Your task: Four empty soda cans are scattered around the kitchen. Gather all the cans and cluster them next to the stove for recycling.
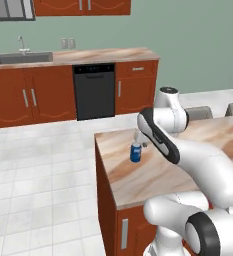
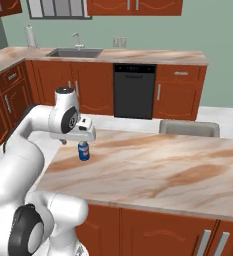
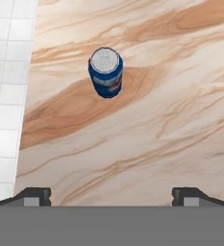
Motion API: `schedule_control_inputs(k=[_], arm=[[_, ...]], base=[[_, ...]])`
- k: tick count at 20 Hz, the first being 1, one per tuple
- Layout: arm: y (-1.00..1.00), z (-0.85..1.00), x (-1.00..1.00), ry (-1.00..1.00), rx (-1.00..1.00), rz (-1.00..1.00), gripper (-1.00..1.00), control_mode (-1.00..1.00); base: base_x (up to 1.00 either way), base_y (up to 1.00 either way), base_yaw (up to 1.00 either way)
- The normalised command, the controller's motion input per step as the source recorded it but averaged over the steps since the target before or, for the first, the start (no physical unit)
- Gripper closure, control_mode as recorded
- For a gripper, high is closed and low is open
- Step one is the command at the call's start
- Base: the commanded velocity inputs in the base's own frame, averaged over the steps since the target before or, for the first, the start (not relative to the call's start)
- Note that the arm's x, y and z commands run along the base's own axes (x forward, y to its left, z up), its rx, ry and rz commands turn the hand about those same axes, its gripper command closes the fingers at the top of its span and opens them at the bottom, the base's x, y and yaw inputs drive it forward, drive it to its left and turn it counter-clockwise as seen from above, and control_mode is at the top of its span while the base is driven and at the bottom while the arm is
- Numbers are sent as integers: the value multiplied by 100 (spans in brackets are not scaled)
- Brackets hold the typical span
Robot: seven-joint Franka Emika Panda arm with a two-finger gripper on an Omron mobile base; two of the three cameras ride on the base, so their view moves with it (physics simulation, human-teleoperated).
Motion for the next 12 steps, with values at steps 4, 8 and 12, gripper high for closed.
schedule_control_inputs(k=[4,8,12], arm=[[20,-21,29,0,0,0,-100,-100],[16,-22,31,0,0,0,-100,-100],[10,-21,36,0,0,0,-100,-100]], base=[[0,0,0],[0,0,0],[0,0,0]])
